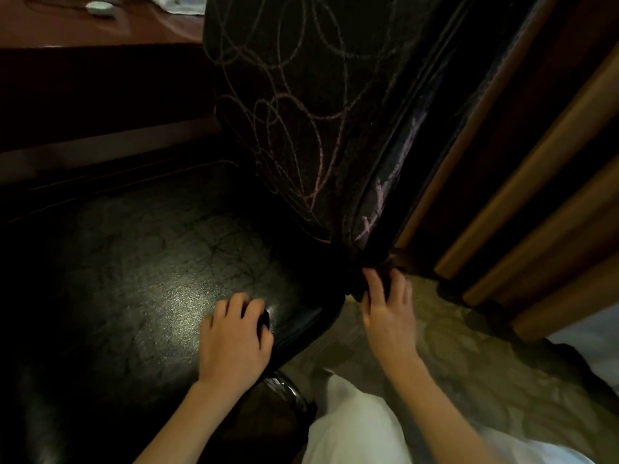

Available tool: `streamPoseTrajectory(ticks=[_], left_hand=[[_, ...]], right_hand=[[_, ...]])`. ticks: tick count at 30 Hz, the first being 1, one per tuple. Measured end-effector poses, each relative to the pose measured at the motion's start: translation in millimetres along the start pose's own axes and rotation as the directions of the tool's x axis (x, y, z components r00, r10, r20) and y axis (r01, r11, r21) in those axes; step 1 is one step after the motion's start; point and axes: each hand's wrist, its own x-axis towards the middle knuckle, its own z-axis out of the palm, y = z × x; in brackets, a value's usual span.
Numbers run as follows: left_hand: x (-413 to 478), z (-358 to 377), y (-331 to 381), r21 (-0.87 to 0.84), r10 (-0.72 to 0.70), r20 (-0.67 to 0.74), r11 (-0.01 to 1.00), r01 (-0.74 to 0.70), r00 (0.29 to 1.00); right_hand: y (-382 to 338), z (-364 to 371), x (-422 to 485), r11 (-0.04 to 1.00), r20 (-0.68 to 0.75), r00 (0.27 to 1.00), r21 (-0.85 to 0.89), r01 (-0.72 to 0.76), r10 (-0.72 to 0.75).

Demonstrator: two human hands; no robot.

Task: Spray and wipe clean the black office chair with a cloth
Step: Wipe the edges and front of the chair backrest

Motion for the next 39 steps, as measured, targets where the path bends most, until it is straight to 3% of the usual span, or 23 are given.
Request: streamPoseTrajectory(ticks=[4, 7, 9, 11, 15, 19, 23, 31, 35, 39], left_hand=[[-2.6, 3.7, 2.2, 0.018, -0.011, -0.032, 1.0, 0.012, 0.999], [-3.3, 3.4, 2.7, 0.006, -0.028, -0.011, 1.0, 0.028, 1.0], [-3.6, 2.4, 3.1, -0.006, -0.038, -0.003, 0.999, 0.038, 0.999], [-2.7, 1.6, 3.9, -0.01, -0.044, -0.007, 0.999, 0.044, 0.999], [-1.8, 1.4, 5.2, -0.008, -0.054, -0.006, 0.998, 0.054, 0.999], [-3.8, 1.6, 5.6, -0.009, -0.062, 0.005, 0.998, 0.062, 0.998], [-5.1, 2.2, 5.9, -0.002, -0.069, 0.002, 0.998, 0.069, 0.998], [-5.5, 3.6, 6.5, -0.009, -0.08, 0.005, 0.997, 0.08, 0.997], [-4.0, 0.7, 7.6, -0.013, -0.089, 0.01, 0.996, 0.089, 0.996], [-4.9, -0.8, 8.6, -0.022, -0.088, 0.018, 0.996, 0.089, 0.996]], right_hand=[[0.9, 38.4, -41.2, 0.999, 0.276, 0.96, 0.012, -0.048, 0.043], [2.5, 41.9, -51.0, 0.994, 0.381, 0.921, 0.037, -0.106, 0.084], [2.5, 27.8, -50.8, 0.978, 0.336, 0.932, 0.104, -0.179, 0.135], [-0.1, 6.5, -41.0, 0.955, 0.177, 0.967, 0.198, -0.22, 0.185], [-10.4, -16.1, -6.9, 0.974, -0.079, 0.99, 0.207, -0.095, 0.114], [-11.0, 17.4, -8.5, 0.992, -0.036, 0.995, 0.092, -0.091, 0.095], [-12.7, 45.3, -38.0, 0.997, 0.125, 0.99, -0.005, -0.071, 0.071], [-3.7, 36.3, -46.5, 0.996, 0.327, 0.943, 0.035, -0.083, 0.067], [-8.2, -0.1, -24.6, 0.987, 0.143, 0.989, 0.161, 0.005, -0.028], [-18.7, -0.7, 3.0, 0.999, 0.025, 0.999, 0.047, 0.021, -0.022]])
